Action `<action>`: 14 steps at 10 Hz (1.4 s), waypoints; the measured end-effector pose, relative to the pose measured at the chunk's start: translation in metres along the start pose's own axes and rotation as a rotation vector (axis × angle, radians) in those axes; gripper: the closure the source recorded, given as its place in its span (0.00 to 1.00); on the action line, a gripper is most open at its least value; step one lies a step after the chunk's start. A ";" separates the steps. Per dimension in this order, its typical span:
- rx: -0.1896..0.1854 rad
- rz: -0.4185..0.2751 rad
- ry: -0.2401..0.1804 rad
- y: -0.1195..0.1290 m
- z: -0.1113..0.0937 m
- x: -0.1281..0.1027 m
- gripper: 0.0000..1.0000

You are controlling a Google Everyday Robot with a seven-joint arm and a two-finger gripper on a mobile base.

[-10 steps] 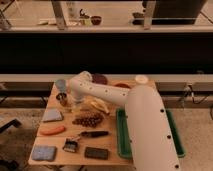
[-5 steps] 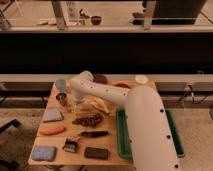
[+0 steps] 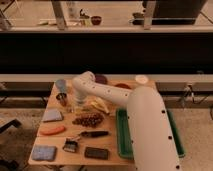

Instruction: Place fork in red bowl

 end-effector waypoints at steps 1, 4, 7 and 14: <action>0.003 -0.002 -0.002 -0.001 0.000 -0.001 0.79; -0.002 0.013 -0.018 0.002 0.003 0.003 0.94; -0.004 0.009 -0.015 0.002 0.001 0.002 1.00; -0.003 0.010 -0.014 0.002 0.000 0.003 1.00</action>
